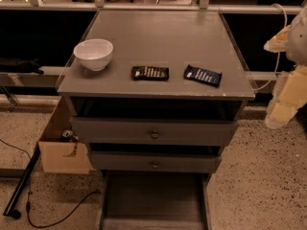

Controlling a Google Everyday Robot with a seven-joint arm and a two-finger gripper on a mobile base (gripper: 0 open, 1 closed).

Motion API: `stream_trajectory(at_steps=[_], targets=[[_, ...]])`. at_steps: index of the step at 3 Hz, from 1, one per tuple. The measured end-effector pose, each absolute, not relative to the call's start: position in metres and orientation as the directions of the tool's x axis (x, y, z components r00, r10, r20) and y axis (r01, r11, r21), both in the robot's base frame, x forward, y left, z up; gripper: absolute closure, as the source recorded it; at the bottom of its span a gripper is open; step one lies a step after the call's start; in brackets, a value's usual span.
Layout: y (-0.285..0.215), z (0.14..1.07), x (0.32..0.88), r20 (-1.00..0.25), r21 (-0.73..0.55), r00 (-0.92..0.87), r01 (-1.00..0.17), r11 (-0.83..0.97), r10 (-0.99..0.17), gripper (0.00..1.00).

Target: Place rxbar chocolate into bottom drawer

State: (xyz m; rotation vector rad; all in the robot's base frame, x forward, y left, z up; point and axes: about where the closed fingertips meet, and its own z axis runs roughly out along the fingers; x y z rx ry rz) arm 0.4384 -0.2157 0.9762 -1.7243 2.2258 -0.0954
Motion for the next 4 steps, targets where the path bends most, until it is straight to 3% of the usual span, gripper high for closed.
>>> stream_trajectory(at_steps=[1, 3, 4], targets=[[-0.215, 0.976, 0.439, -0.217, -0.248, -0.214, -0.931, 0.266, -0.952, 0.0], [-0.18, 0.953, 0.488, -0.366, -0.219, -0.096, -0.958, 0.185, -0.926, 0.0], [-0.177, 0.953, 0.489, -0.363, -0.227, -0.091, -0.957, 0.182, -0.927, 0.0]])
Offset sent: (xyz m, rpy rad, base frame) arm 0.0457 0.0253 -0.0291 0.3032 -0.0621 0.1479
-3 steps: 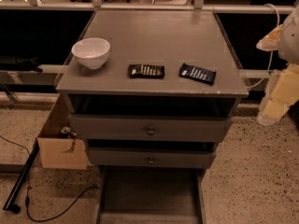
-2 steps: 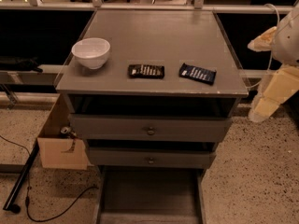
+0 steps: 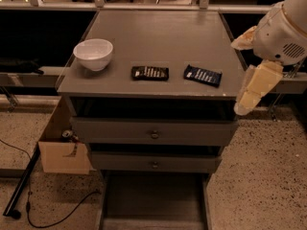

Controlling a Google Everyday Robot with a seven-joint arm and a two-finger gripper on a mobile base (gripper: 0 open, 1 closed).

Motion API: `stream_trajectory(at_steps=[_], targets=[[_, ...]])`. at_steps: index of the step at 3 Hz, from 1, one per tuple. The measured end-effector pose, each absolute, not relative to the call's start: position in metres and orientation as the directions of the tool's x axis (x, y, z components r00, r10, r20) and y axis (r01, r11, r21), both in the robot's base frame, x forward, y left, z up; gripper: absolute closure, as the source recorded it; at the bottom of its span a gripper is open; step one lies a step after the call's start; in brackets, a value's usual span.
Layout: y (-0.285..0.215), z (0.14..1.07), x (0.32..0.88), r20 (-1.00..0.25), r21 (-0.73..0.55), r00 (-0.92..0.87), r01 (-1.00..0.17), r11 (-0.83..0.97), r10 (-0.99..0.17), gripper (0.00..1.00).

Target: Place rxbar chocolate into bottom drawer

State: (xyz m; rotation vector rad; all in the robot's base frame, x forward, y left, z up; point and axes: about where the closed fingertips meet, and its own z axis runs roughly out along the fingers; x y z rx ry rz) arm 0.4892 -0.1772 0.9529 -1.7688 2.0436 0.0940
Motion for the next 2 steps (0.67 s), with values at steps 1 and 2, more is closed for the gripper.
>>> stream_trajectory(at_steps=[1, 2], targets=[[-0.162, 0.948, 0.511, -0.389, -0.259, -0.102, -0.942, 0.215, -0.916, 0.0], [-0.143, 0.942, 0.55, -0.405, -0.277, -0.115, -0.93, 0.241, -0.907, 0.0]])
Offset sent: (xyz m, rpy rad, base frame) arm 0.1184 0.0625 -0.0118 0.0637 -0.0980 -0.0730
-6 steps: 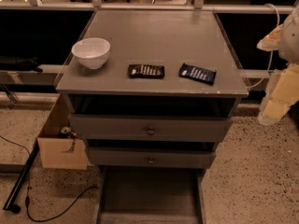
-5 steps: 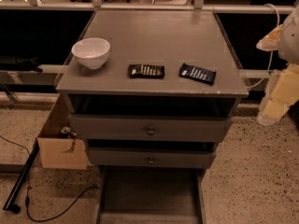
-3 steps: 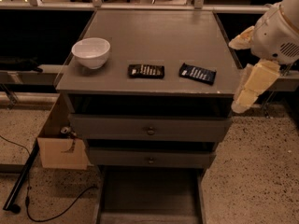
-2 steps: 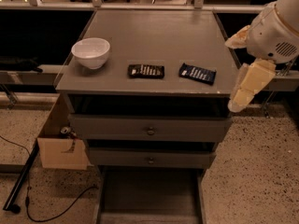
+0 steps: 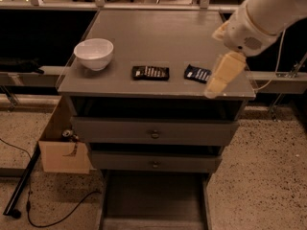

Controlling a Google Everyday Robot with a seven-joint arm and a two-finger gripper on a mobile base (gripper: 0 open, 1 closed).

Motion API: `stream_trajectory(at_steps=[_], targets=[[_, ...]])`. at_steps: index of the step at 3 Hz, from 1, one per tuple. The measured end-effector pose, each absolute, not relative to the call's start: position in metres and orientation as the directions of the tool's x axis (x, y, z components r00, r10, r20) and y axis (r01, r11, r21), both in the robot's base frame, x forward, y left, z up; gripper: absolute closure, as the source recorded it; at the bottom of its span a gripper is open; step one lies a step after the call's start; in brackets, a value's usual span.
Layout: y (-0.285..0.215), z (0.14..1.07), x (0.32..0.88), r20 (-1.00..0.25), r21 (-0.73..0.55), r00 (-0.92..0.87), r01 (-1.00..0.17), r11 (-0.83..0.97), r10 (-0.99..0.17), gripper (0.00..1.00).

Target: Place rxbar chocolate into bottom drawer

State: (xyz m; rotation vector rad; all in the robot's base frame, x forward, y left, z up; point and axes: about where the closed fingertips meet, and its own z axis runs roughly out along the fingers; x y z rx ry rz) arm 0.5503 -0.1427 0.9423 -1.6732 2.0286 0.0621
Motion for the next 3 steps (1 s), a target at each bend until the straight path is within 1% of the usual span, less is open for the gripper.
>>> stream_trajectory(at_steps=[1, 2, 3], targets=[[-0.126, 0.943, 0.59, -0.404, -0.306, -0.115, -0.918, 0.253, -0.907, 0.0], [-0.127, 0.943, 0.589, -0.405, -0.308, -0.117, -0.916, 0.256, -0.907, 0.0], [-0.129, 0.937, 0.6, -0.442, -0.314, -0.14, -0.901, 0.299, -0.886, 0.0]])
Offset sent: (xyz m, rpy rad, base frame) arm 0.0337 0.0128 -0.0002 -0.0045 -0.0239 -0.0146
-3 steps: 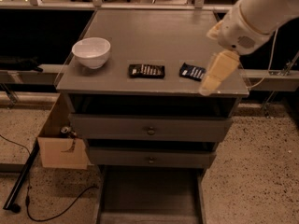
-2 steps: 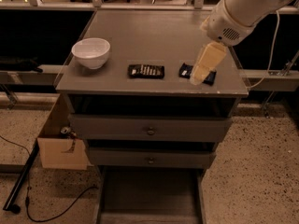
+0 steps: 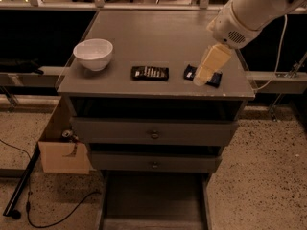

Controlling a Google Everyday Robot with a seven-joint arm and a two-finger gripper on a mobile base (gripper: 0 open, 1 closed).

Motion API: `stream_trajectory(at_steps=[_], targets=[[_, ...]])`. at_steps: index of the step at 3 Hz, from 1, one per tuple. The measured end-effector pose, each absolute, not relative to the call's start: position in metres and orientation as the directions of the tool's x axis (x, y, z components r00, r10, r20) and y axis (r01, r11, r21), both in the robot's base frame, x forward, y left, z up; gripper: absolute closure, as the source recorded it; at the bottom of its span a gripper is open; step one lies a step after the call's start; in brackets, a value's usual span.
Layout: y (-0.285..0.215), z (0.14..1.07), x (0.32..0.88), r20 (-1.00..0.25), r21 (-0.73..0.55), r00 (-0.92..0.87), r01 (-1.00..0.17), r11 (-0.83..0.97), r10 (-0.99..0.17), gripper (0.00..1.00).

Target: Place rxbar chocolate into bottom drawer

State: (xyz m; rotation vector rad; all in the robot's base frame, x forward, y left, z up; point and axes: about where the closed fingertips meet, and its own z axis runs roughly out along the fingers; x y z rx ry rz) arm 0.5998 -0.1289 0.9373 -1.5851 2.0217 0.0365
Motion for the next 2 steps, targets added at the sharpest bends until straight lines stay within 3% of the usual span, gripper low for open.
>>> stream_trajectory(at_steps=[2], targets=[[-0.106, 0.913, 0.644, -0.519, -0.313, -0.167, -0.875, 0.368, -0.838, 0.0]])
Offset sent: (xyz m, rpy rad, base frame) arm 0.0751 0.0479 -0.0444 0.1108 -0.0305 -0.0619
